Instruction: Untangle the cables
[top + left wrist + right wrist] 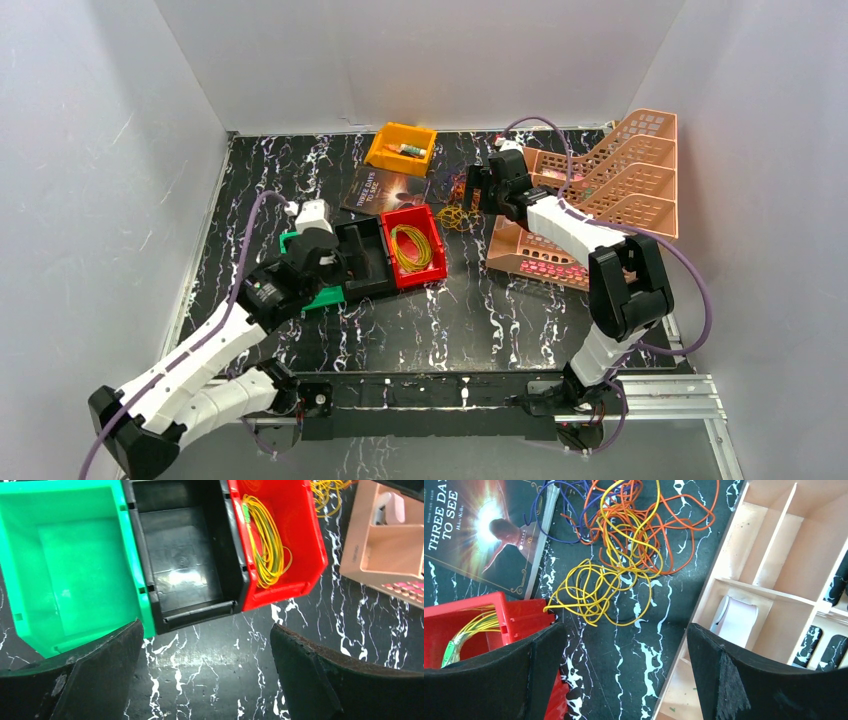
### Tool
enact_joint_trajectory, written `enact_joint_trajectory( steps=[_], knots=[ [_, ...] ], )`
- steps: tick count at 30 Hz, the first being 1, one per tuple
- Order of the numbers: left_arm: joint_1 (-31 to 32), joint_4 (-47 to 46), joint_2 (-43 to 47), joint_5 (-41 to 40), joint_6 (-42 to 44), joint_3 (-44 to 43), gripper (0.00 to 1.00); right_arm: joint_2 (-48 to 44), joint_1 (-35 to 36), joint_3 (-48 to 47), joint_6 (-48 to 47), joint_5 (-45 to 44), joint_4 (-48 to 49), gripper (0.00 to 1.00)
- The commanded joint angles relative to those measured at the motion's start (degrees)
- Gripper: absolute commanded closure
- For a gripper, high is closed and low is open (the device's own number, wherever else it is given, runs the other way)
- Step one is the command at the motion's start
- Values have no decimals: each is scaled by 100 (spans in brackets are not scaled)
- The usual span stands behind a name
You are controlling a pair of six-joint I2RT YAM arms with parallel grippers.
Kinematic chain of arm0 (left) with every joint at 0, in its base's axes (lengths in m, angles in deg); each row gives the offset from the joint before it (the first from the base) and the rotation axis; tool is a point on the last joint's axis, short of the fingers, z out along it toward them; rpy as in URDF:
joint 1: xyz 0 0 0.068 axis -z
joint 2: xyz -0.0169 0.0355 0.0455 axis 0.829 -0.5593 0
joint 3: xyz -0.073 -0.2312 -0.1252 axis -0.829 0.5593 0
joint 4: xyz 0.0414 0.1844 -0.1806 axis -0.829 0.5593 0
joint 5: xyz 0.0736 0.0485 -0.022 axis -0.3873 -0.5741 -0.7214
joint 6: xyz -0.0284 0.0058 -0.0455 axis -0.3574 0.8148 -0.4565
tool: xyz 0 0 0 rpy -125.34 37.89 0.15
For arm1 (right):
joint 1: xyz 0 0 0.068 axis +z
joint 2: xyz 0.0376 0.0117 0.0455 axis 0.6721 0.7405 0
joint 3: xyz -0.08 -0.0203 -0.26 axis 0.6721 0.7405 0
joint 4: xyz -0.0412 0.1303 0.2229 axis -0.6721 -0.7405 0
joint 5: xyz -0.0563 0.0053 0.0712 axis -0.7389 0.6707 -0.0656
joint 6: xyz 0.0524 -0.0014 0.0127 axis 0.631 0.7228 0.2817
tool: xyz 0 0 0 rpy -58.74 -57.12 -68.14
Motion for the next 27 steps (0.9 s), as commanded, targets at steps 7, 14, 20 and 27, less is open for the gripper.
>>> enact_joint_trajectory(
  steps=[7, 14, 20, 27],
  knots=[
    [2353, 1010, -58, -2091, -1489, -323, 2, -86, -34, -193, -268, 325, 316, 2],
    [3895, 1943, -929, -3144, -2414, -903, 2, -177, -59, -63, -228, 413, 401, 2],
    [4264, 2164, -802, -3204, -2327, -757, 2, -187, -86, -77, -271, 531, 440, 2],
    [4377, 3444, -1867, -3683, -3480, -1482, 2, -319, -154, 8, -250, 495, 495, 2]
  ],
)
